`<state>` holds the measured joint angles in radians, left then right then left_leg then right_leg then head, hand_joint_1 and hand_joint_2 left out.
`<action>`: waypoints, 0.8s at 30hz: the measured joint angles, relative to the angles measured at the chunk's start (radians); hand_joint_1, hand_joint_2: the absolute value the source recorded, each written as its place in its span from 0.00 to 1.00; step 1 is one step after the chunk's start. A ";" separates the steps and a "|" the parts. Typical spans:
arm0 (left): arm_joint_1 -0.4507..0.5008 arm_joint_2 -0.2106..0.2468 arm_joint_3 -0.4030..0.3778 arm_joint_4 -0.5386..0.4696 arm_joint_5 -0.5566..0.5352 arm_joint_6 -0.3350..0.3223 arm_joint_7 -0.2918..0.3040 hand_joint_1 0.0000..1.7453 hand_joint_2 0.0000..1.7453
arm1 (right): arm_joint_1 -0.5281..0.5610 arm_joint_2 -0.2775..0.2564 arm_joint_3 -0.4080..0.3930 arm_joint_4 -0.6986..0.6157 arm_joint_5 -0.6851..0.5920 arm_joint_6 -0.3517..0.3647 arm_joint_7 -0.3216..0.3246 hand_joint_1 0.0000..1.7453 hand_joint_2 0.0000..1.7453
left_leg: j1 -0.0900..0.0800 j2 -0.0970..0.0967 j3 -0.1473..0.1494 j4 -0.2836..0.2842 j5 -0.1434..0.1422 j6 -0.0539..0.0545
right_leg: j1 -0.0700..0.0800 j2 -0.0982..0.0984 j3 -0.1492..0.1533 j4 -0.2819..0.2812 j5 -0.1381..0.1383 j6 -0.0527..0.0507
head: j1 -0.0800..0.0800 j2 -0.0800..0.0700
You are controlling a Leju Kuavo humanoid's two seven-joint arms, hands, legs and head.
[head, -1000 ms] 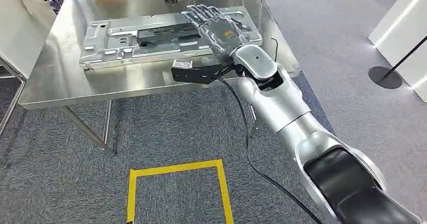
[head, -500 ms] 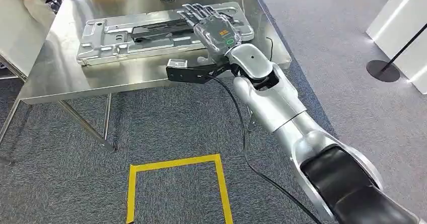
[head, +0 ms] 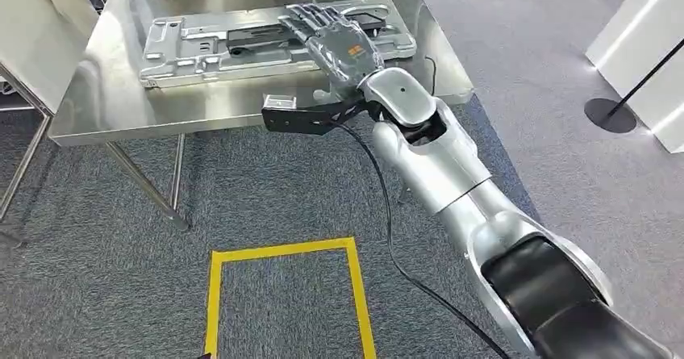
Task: Take the parts from the cabinet and place them on the table.
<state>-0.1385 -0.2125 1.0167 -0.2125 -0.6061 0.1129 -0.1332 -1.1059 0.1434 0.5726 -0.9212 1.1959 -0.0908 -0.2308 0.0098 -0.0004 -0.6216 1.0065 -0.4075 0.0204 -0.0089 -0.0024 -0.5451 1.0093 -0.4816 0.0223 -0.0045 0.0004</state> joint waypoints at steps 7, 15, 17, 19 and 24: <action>0.000 0.001 0.000 0.000 -0.008 0.000 0.002 0.00 0.00 | -0.007 0.002 -0.002 -0.004 0.000 0.004 0.001 0.00 1.00 | 0.001 -0.001 -0.047 0.082 -0.064 -0.039 | 0.000 -0.005 -0.020 -0.030 0.042 -0.042 | -0.004 0.000; -0.002 0.003 0.000 0.000 -0.012 0.000 0.002 0.00 0.00 | -0.005 0.002 -0.002 -0.009 0.000 0.005 0.001 0.00 1.00 | 0.005 -0.001 0.069 0.014 -0.077 -0.041 | 0.003 -0.004 -0.074 0.000 0.067 -0.032 | -0.005 0.000; -0.004 0.003 0.000 0.000 -0.013 0.000 0.003 0.00 0.00 | -0.008 0.002 -0.003 -0.012 0.000 0.005 0.001 0.00 1.00 | -0.002 -0.003 0.066 0.008 -0.073 -0.028 | 0.009 -0.003 -0.084 0.003 0.076 -0.019 | -0.003 0.000; -0.003 0.005 0.000 0.000 -0.013 0.000 0.005 0.00 0.00 | -0.007 0.002 -0.004 -0.012 0.000 0.005 0.000 0.00 1.00 | -0.006 -0.003 0.059 0.011 -0.065 -0.017 | 0.006 -0.003 -0.085 -0.001 0.085 -0.006 | -0.003 0.000; -0.006 0.004 0.000 0.000 -0.013 0.000 0.005 0.00 0.00 | -0.010 -0.003 -0.008 -0.013 -0.002 0.005 0.002 0.00 1.00 | 0.001 0.003 0.028 -0.002 -0.026 0.010 | 0.001 0.001 -0.180 0.231 -0.076 0.016 | -0.002 0.000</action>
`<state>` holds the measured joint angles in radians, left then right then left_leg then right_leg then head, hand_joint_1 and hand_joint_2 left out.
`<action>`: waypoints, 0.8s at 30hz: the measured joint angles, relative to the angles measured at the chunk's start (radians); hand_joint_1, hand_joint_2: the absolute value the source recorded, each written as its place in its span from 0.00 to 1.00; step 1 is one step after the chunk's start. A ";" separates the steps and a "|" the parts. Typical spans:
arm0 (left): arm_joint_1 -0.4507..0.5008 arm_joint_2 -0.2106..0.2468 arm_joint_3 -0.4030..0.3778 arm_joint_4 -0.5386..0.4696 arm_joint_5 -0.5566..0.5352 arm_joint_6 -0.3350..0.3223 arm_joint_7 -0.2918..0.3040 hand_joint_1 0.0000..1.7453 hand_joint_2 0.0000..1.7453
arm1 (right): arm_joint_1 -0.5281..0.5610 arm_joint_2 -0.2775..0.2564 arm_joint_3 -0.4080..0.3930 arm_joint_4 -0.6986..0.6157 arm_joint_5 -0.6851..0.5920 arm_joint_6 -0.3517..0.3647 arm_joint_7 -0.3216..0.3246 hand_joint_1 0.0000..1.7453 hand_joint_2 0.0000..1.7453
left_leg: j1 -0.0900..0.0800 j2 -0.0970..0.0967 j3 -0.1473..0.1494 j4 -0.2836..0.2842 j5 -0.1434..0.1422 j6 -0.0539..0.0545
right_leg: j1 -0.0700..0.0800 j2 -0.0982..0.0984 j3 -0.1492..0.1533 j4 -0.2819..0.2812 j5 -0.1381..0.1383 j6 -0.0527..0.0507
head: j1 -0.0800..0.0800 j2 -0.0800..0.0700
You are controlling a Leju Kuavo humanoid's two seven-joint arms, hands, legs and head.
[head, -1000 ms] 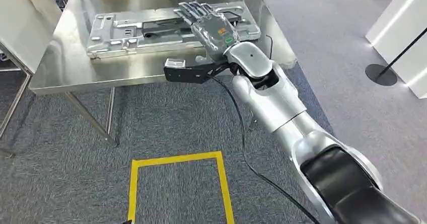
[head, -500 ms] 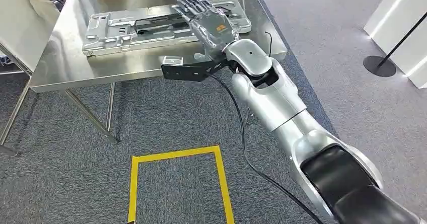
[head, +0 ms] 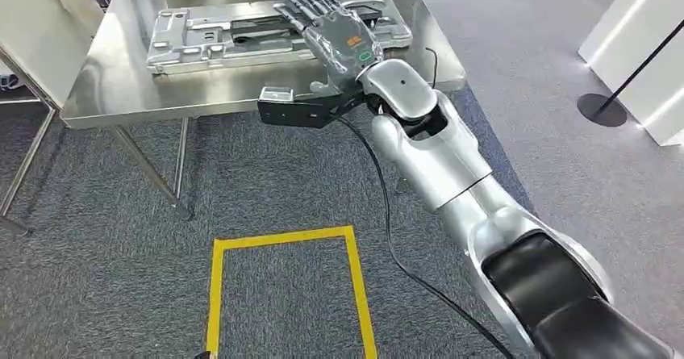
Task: Take the parts from the cabinet and place them on the table.
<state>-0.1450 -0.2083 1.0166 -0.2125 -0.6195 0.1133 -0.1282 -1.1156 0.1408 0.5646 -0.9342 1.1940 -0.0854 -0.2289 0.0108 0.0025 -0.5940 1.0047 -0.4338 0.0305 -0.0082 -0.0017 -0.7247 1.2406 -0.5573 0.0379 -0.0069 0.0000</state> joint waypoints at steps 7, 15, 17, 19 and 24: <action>0.004 -0.001 0.000 0.000 0.002 0.000 -0.010 0.00 0.00 | 0.106 -0.053 -0.068 0.014 -0.109 -0.094 -0.020 0.00 1.00 | -0.004 -0.007 -0.042 0.004 0.036 -0.014 | 0.008 -0.003 0.186 -0.247 0.063 -0.023 | -0.002 0.000; 0.010 0.005 0.005 0.000 0.010 -0.007 -0.024 0.00 0.00 | 0.310 -0.079 -0.185 0.111 -0.162 -0.211 -0.076 0.00 1.00 | 0.003 -0.006 -0.122 0.194 -0.093 -0.058 | 0.003 -0.004 0.158 -0.269 0.122 -0.058 | -0.003 0.000; 0.012 0.006 0.006 0.000 0.010 -0.007 -0.024 0.00 0.00 | 0.333 -0.079 -0.198 0.129 -0.162 -0.212 -0.077 0.00 1.00 | 0.003 -0.006 -0.164 0.321 -0.142 -0.063 | 0.005 -0.004 0.142 -0.264 0.130 -0.057 | -0.003 0.000; 0.013 0.007 0.006 0.000 0.010 -0.007 -0.024 0.00 0.00 | 0.344 -0.080 -0.209 0.140 -0.162 -0.213 -0.077 0.00 1.00 | 0.003 -0.006 -0.106 0.247 -0.103 -0.061 | 0.005 -0.003 0.130 -0.256 0.133 -0.054 | -0.003 0.000; 0.011 0.010 0.008 0.000 0.012 -0.008 -0.030 0.00 0.00 | 0.356 -0.080 -0.247 0.175 -0.189 -0.201 -0.074 0.00 1.00 | -0.007 -0.008 0.040 -0.003 -0.039 -0.031 | 0.010 -0.003 0.117 -0.243 0.141 -0.035 | -0.003 0.000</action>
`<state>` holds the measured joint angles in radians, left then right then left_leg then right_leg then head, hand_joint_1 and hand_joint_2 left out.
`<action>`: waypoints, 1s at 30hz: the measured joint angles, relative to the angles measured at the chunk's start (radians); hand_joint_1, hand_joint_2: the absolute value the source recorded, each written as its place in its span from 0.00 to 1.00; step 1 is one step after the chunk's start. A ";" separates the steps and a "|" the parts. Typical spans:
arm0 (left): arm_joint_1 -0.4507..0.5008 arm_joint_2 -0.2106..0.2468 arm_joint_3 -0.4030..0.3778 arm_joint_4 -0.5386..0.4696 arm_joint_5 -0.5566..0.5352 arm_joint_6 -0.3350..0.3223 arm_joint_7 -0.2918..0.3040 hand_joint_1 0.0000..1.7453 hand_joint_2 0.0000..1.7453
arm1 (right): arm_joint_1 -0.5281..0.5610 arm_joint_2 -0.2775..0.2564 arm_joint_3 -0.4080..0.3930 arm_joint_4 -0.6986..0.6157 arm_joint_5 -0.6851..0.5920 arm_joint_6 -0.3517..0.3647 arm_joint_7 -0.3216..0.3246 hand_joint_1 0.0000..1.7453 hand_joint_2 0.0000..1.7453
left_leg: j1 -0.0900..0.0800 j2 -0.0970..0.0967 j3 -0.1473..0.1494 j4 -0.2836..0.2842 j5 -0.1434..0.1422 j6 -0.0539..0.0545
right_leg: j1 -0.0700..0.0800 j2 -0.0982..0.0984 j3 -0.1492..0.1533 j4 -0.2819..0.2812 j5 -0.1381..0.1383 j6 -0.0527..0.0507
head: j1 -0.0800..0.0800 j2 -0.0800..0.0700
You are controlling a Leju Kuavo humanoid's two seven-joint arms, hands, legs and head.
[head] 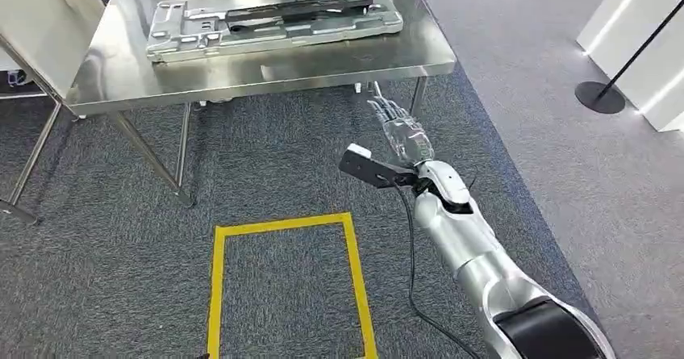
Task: Take the parts from the cabinet and place them on the table.
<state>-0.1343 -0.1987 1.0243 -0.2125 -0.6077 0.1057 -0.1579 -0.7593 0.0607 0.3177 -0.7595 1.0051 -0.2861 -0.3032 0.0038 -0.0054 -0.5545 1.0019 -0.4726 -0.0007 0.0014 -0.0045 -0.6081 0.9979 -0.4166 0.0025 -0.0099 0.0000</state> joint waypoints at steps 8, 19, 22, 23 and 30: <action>0.003 0.002 0.005 0.000 0.008 -0.014 -0.049 0.00 0.00 | 0.127 -0.005 -0.146 0.189 -0.143 -0.029 -0.101 0.00 1.00 | 0.008 0.004 -0.020 -0.019 0.035 0.033 | -0.013 0.004 -0.135 0.311 -0.165 0.037 | 0.005 0.000; 0.008 0.004 0.009 0.000 -0.003 -0.020 -0.060 0.00 0.00 | 0.382 -0.006 -0.400 0.390 -0.369 0.075 -0.047 0.00 1.00 | 0.009 0.000 -0.035 0.016 0.008 -0.015 | -0.016 0.000 0.047 -0.016 -0.035 -0.008 | 0.004 0.000; 0.007 0.004 0.009 0.000 -0.004 -0.018 -0.060 0.00 0.00 | 0.415 -0.005 -0.431 0.416 -0.387 0.104 -0.025 0.00 1.00 | 0.009 0.000 -0.130 0.245 -0.121 -0.023 | -0.013 0.003 0.041 -0.015 -0.032 -0.016 | 0.001 0.000; 0.008 0.004 0.009 0.000 -0.006 -0.016 -0.060 0.00 0.00 | 0.425 -0.005 -0.448 0.425 -0.407 0.126 -0.004 0.00 1.00 | 0.009 0.000 -0.157 0.312 -0.144 -0.024 | -0.011 0.003 0.040 -0.014 -0.032 -0.016 | 0.000 0.000; 0.009 0.011 0.009 0.000 -0.011 -0.002 -0.058 0.00 0.00 | 0.519 0.014 -0.628 0.489 -0.595 0.252 0.194 0.00 1.00 | -0.001 0.000 0.019 -0.009 -0.009 0.002 | -0.003 0.003 0.039 -0.004 -0.035 -0.002 | 0.001 0.000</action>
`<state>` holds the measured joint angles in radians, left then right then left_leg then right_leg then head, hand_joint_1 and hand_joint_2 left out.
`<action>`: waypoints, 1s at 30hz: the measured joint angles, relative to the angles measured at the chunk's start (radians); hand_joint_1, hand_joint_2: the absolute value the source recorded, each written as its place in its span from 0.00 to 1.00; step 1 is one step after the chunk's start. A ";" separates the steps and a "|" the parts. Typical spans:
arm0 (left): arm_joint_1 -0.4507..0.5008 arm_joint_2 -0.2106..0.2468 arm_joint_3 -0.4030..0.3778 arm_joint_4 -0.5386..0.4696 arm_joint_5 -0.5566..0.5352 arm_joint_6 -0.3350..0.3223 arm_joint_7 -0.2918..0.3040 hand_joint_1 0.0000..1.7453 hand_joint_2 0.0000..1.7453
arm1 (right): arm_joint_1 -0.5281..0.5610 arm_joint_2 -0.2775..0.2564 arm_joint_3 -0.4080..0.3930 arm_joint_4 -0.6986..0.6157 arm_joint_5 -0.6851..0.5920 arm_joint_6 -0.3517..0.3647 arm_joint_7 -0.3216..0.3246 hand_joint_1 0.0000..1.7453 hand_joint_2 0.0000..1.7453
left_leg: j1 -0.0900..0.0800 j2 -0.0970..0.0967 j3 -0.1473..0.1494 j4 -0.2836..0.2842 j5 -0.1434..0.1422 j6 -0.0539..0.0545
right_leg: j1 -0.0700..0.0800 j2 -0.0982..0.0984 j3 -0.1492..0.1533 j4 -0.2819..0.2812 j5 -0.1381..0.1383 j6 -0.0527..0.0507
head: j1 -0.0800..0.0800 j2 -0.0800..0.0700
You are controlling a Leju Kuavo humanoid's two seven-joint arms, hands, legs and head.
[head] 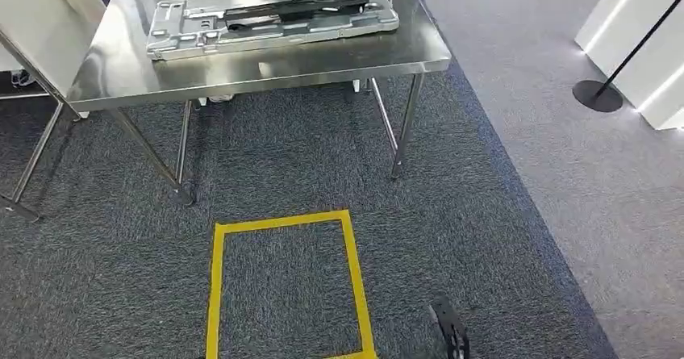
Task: Take the parts from the cabinet and place them on the table.
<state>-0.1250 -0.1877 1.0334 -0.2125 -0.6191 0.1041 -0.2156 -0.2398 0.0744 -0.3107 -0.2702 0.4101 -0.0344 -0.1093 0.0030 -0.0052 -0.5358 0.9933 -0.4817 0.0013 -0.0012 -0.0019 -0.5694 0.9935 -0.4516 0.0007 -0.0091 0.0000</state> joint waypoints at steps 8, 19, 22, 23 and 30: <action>0.006 0.000 0.000 0.000 -0.012 0.003 0.010 0.00 0.00 | 0.095 0.018 -0.132 0.042 -0.044 0.036 0.088 0.00 1.00 | 0.007 0.009 -0.006 -0.020 0.022 0.029 | -0.012 0.002 -0.126 0.290 -0.162 0.035 | 0.007 0.000; 0.008 0.002 -0.012 0.000 -0.049 0.010 0.038 0.00 0.00 | 0.140 0.046 -0.207 0.061 -0.061 0.036 0.141 0.00 1.00 | 0.007 0.007 -0.016 0.001 0.018 -0.022 | -0.015 0.004 0.031 -0.005 -0.025 -0.003 | 0.008 0.000; 0.010 0.003 -0.014 0.000 -0.052 0.011 0.040 0.00 0.00 | 0.140 0.050 -0.215 0.062 -0.061 0.035 0.152 0.00 1.00 | 0.010 0.007 -0.085 0.165 -0.093 -0.031 | -0.014 0.002 0.025 -0.006 -0.019 -0.014 | 0.001 0.000; 0.010 0.003 -0.015 0.000 -0.053 0.011 0.042 0.00 0.00 | 0.143 0.052 -0.218 0.065 -0.060 0.035 0.158 0.00 1.00 | 0.010 0.007 -0.122 0.252 -0.131 -0.033 | -0.011 0.002 0.023 -0.005 -0.018 -0.016 | 0.001 0.000; 0.012 0.010 -0.016 0.000 -0.055 0.014 0.051 0.00 0.00 | 0.152 0.062 -0.228 0.066 -0.039 0.028 0.167 0.00 1.00 | -0.005 0.009 0.017 -0.004 -0.011 0.012 | 0.009 0.004 0.023 0.002 -0.019 -0.012 | 0.002 0.000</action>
<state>-0.1133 -0.1774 1.0178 -0.2125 -0.6741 0.1183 -0.1644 -0.0883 0.1362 -0.5383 -0.2045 0.3708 -0.0065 0.0572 -0.0025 0.0036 -0.5190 0.9894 -0.4925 0.0132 0.0077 0.0018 -0.5466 0.9957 -0.4708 -0.0110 -0.0069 0.0000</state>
